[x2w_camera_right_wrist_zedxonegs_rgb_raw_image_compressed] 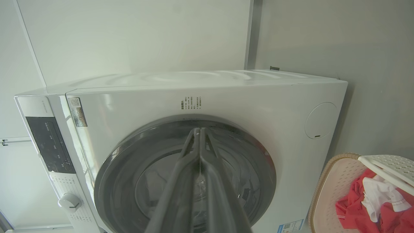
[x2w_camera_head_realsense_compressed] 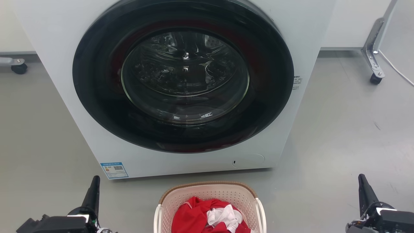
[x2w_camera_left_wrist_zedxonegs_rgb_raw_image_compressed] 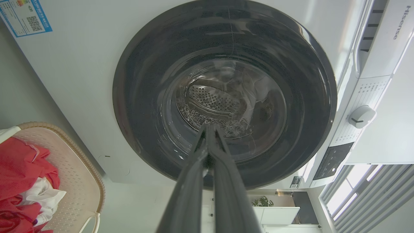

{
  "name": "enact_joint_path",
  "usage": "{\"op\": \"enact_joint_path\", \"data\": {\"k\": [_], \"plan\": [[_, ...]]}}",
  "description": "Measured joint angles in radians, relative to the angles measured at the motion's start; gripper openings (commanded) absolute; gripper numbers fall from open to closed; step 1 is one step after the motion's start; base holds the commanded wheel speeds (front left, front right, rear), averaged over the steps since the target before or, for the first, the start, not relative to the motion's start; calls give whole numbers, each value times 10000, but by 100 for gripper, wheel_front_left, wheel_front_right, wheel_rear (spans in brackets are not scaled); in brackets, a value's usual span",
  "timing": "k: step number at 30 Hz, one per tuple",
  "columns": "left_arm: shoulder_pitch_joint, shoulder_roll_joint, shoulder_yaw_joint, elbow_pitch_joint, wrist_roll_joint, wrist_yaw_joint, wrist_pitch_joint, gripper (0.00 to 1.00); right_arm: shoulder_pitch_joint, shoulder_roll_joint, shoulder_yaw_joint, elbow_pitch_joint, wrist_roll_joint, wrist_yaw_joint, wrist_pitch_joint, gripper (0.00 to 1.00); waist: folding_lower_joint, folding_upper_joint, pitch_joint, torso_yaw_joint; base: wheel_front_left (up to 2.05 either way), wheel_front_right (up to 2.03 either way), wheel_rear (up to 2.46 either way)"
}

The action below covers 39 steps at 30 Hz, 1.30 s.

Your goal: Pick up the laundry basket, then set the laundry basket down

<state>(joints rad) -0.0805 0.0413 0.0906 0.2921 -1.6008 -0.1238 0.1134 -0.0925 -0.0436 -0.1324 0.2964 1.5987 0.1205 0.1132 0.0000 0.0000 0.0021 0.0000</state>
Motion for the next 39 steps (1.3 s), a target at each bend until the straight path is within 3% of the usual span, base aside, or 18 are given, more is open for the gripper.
{"op": "enact_joint_path", "data": {"k": [1,14,23,39], "plan": [[0,0,0,0,0,0,0,100,0,0,0,0,0,0,0,100,0,0,0,0,0,0,0],[584,-136,-339,474,67,33,-221,100,454,171,370,560,-6,-59,-236,100,0,0,0,0,0,0,0],[583,-132,-443,207,767,288,-548,100,452,171,619,430,-500,-234,-546,100,0,0,0,-2,0,0,0],[581,-117,-1028,-374,3779,809,-1151,100,398,163,1390,27,-3200,-780,-1154,100,0,0,17,-13,0,0,0]]}}
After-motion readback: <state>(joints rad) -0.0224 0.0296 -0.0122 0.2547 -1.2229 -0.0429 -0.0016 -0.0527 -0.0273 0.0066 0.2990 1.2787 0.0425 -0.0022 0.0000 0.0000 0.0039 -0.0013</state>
